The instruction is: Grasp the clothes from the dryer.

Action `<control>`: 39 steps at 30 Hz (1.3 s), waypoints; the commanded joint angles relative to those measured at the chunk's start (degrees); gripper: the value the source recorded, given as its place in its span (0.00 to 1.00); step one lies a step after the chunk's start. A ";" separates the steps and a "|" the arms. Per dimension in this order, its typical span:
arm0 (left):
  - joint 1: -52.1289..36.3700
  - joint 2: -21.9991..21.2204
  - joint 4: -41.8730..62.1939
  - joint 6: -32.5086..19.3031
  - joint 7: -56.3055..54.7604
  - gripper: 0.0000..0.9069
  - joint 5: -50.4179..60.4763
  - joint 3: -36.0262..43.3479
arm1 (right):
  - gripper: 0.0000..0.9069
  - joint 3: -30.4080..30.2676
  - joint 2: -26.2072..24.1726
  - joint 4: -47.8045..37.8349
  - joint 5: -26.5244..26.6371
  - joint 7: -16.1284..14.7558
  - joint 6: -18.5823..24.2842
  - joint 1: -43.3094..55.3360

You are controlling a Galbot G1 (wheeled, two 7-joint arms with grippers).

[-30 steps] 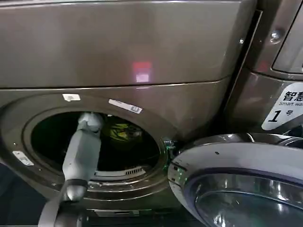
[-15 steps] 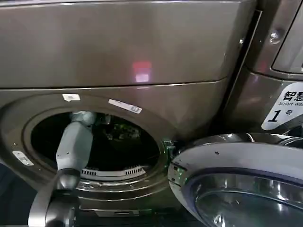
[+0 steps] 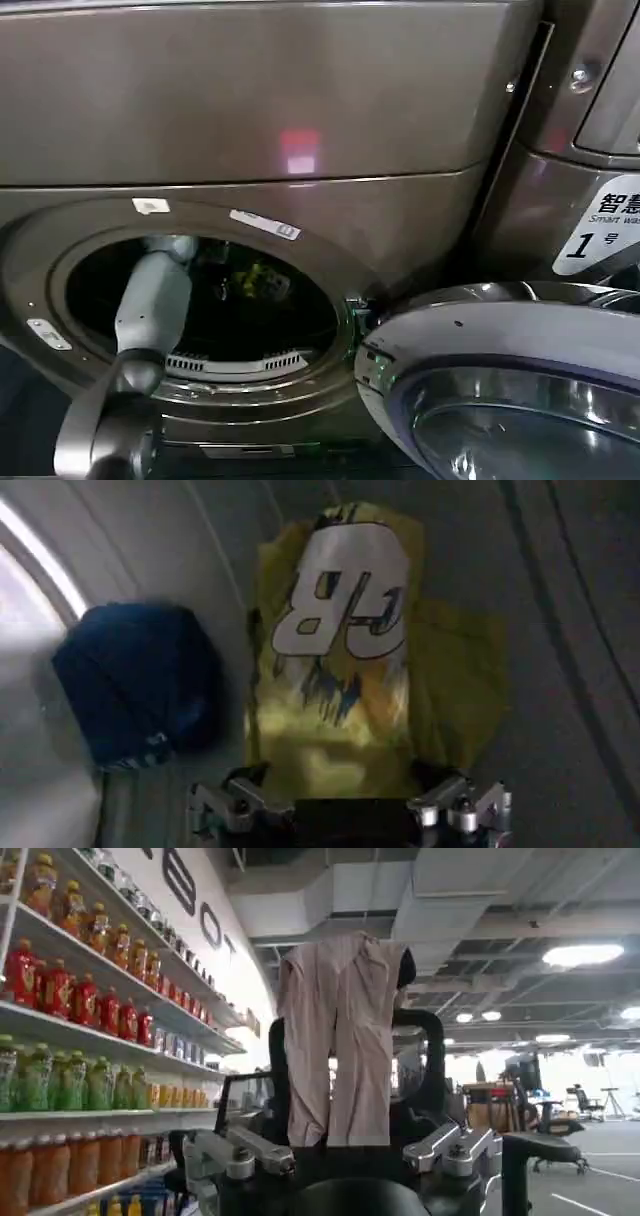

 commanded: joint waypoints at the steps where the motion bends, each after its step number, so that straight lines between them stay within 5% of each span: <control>1: -0.45 -0.33 4.64 -0.65 -0.58 0.06 -2.38 0.11 | 1.00 -0.20 0.21 0.20 -0.10 -0.20 0.28 -0.10; 3: -0.44 -0.34 5.86 -0.60 -0.19 0.00 -2.60 0.01 | 1.00 -0.29 0.38 0.46 -0.11 -0.23 0.36 -0.18; 18: 1.72 1.23 -0.23 0.97 0.71 0.00 -5.72 -0.53 | 1.00 -0.86 0.92 1.67 0.29 -2.21 0.06 -0.16; 21: 3.36 1.64 -6.74 11.17 -9.53 0.00 -18.31 1.47 | 1.00 -1.50 1.86 4.08 1.64 -1.77 -1.56 0.05; 29: 6.08 -2.69 -15.10 28.42 -41.87 0.00 -39.73 3.29 | 1.00 -2.94 2.52 6.41 4.07 -1.80 -2.39 1.30; 33: 8.46 -4.03 -18.77 31.43 -49.21 0.00 -45.82 1.31 | 1.00 -2.72 2.74 7.04 4.49 -1.72 -4.25 1.33; 39: 13.72 -4.77 -26.63 36.09 -63.21 0.00 -65.50 0.27 | 1.00 -4.06 2.81 6.93 1.90 -0.68 -1.24 1.78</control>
